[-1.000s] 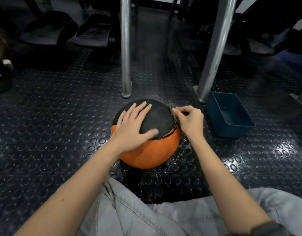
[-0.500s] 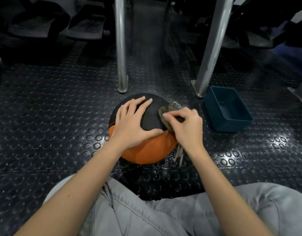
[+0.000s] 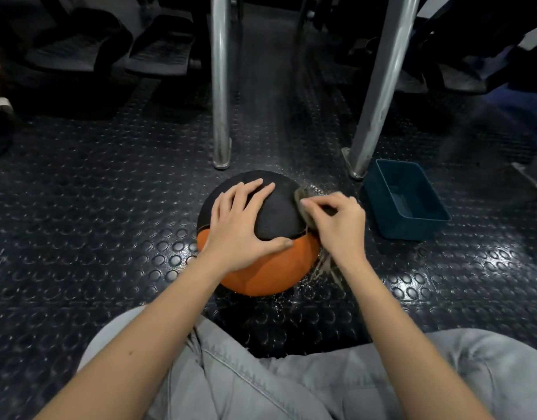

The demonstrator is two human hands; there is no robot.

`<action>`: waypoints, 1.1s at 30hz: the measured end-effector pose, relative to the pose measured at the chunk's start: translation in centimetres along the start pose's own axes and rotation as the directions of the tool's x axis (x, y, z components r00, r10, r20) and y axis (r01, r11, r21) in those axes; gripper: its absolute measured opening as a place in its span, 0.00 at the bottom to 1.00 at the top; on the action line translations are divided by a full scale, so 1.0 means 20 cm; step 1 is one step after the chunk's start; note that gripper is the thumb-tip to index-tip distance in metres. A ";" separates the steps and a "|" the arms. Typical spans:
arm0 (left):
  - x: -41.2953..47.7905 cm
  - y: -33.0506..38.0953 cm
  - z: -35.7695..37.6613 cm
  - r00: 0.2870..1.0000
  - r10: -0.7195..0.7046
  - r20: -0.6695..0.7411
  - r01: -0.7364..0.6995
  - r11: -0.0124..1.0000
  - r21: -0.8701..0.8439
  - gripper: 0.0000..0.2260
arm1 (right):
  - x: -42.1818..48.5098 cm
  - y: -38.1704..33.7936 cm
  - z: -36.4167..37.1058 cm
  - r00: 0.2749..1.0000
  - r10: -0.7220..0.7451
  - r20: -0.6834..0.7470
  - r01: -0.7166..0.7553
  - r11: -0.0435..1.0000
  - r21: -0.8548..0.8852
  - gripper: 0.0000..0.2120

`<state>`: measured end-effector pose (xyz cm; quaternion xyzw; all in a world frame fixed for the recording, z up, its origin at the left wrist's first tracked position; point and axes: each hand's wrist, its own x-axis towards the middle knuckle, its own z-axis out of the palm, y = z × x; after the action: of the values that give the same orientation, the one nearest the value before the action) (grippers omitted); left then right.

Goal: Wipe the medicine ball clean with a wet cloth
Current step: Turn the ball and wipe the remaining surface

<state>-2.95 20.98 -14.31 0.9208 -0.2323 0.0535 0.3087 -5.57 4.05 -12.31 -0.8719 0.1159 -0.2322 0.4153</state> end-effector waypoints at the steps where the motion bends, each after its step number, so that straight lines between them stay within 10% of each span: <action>1: 0.00 0.01 0.01 1.000 0.000 0.006 0.000 1.000 0.009 0.46 | 0.06 0.00 -0.01 0.998 0.068 -0.003 -0.068 0.998 0.019 0.05; 4: 0.01 0.03 0.03 1.000 -0.004 -0.006 0.004 1.000 0.030 0.46 | 0.09 0.00 0.00 0.992 0.124 0.003 -0.124 0.992 0.033 0.04; 10: 0.00 0.01 0.00 1.000 0.000 -0.011 0.000 1.000 -0.018 0.45 | -0.18 -0.10 0.04 0.969 -0.245 0.017 0.246 0.963 -0.108 0.03; 17: 0.01 0.01 0.00 1.000 0.025 0.004 -0.025 1.000 -0.005 0.47 | 0.21 0.06 0.03 0.989 0.140 0.047 -0.138 0.990 -0.028 0.08; 25: -0.03 -0.02 0.00 0.996 0.091 -0.019 -0.092 0.994 -0.052 0.45 | -0.16 -0.02 0.01 0.978 -0.209 0.004 0.208 0.974 -0.090 0.02; 33: -0.04 0.03 0.02 0.993 0.115 -0.017 -0.115 0.993 -0.014 0.46 | 0.07 0.05 0.00 0.997 0.075 -0.027 -0.075 0.997 -0.018 0.04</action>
<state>-3.98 20.70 -14.60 0.9032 -0.2827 0.0769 0.3137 -4.37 2.80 -12.72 -0.8678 0.1560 -0.2268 0.4137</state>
